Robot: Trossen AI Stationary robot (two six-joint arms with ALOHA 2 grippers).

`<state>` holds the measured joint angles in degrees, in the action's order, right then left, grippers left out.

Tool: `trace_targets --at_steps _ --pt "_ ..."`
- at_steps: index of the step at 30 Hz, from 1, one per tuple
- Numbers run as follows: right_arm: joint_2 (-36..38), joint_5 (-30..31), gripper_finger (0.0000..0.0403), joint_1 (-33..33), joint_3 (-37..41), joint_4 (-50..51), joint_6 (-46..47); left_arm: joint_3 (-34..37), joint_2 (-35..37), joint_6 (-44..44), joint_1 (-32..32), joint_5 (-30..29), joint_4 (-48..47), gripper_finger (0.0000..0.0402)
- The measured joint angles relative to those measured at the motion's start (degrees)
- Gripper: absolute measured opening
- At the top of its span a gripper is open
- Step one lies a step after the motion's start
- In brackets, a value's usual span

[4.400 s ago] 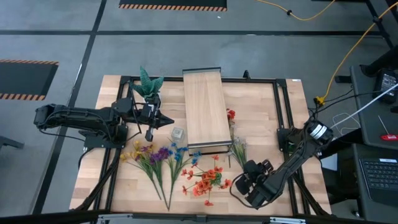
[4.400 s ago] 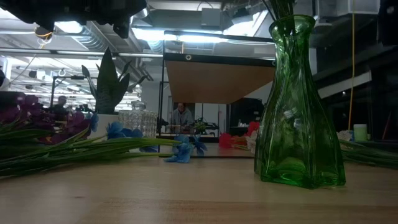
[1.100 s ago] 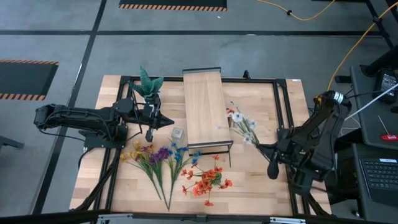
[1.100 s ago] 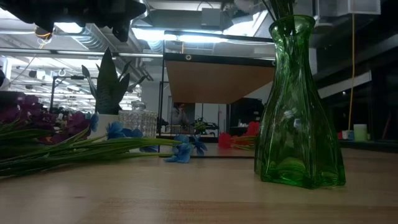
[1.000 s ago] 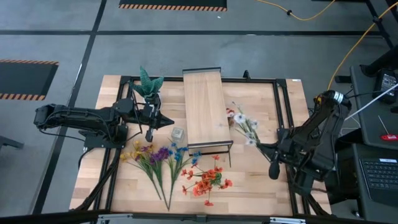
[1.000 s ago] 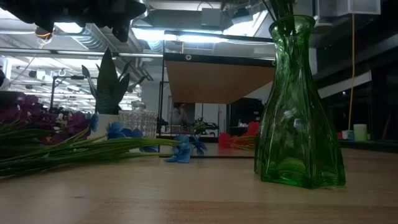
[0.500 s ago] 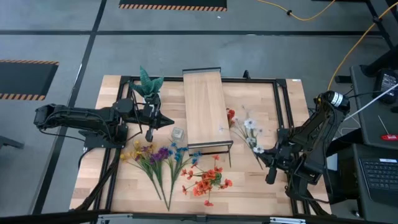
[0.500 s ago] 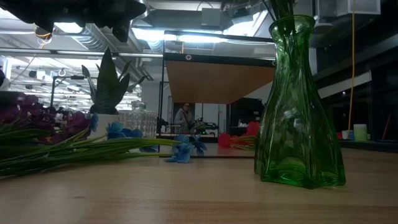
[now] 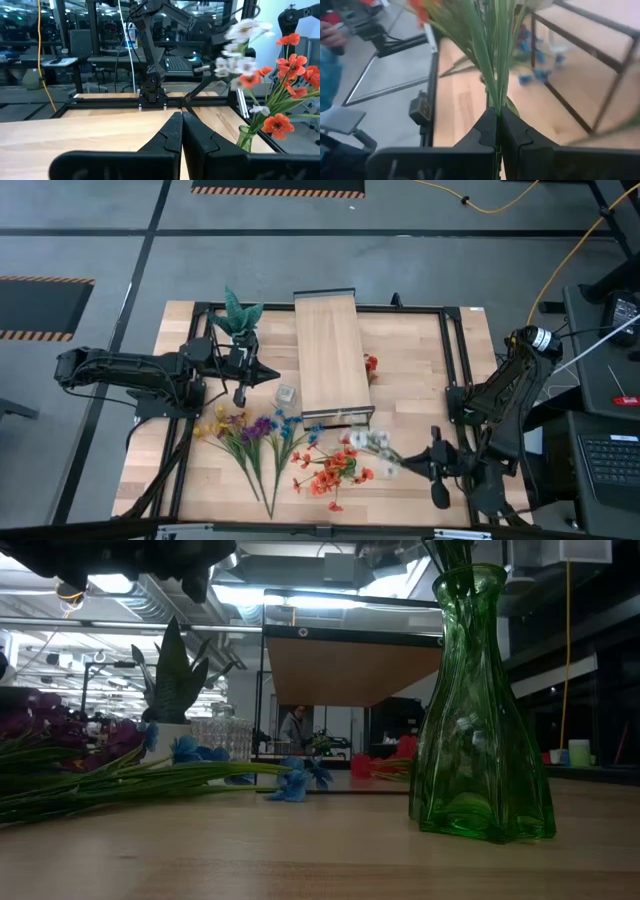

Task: Pick and place flowers into a vace then onto a shelf
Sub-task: Put the white flowers into the green vase

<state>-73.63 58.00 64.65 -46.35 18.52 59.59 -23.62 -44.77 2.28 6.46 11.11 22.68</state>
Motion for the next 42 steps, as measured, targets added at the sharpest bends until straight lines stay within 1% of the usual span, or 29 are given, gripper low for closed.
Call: trace_targets --at_steps 5,7,10,13,15,18,21,24,29,32,35,38,42 --pt "0.00 4.94 0.0004 -1.62 6.69 -18.81 -17.13 0.00 0.00 0.04 0.00 0.02 -0.04 0.0003" --pt "0.00 5.43 0.0003 -2.86 9.75 -27.99 -23.94 0.00 0.00 0.06 0.01 0.02 -0.07 0.0003" --pt "0.00 4.76 0.0003 -4.79 14.28 -44.39 -36.07 0.00 0.00 0.04 0.01 0.02 -0.11 0.0003" --pt "-0.04 0.88 0.0003 -6.66 18.79 -61.36 -48.78 0.00 0.00 0.04 0.01 0.02 -0.13 0.0003" --pt "-0.10 -3.35 0.0003 -7.97 21.17 -72.12 -56.03 0.00 0.00 0.02 0.00 0.04 -0.13 0.0003" --pt "-1.13 -11.07 0.0003 -10.38 23.42 -82.98 -62.84 0.00 0.00 0.02 0.00 0.04 -0.15 0.0003" --pt "-3.29 -16.13 0.0003 -12.84 23.21 -87.97 -66.20 0.00 0.00 0.03 0.02 0.04 -0.19 0.0003" --pt "-6.05 -20.29 0.0003 -15.30 21.36 -90.52 -69.38 0.00 0.00 0.02 0.02 0.04 -0.20 0.0003" --pt "-11.48 -27.84 0.0003 -19.08 18.67 -99.21 -75.81 0.00 0.00 0.04 0.02 0.04 -0.20 0.0003" --pt "-14.53 -32.19 0.0003 -21.03 18.41 -103.82 -77.00 0.00 0.00 0.12 0.01 0.04 -0.20 0.0003" --pt "-18.02 -34.60 0.0003 -22.63 18.39 -108.70 -77.20 0.00 0.00 0.12 0.01 0.04 -0.20 0.0003" --pt "-19.77 -35.74 0.0003 -24.31 17.15 -108.49 -76.37 0.00 0.00 0.09 0.02 0.04 -0.20 0.0003" --pt "-23.01 -39.38 0.0003 -26.00 13.66 -108.50 -76.66 0.00 0.00 0.04 0.02 0.05 -0.21 0.0003"
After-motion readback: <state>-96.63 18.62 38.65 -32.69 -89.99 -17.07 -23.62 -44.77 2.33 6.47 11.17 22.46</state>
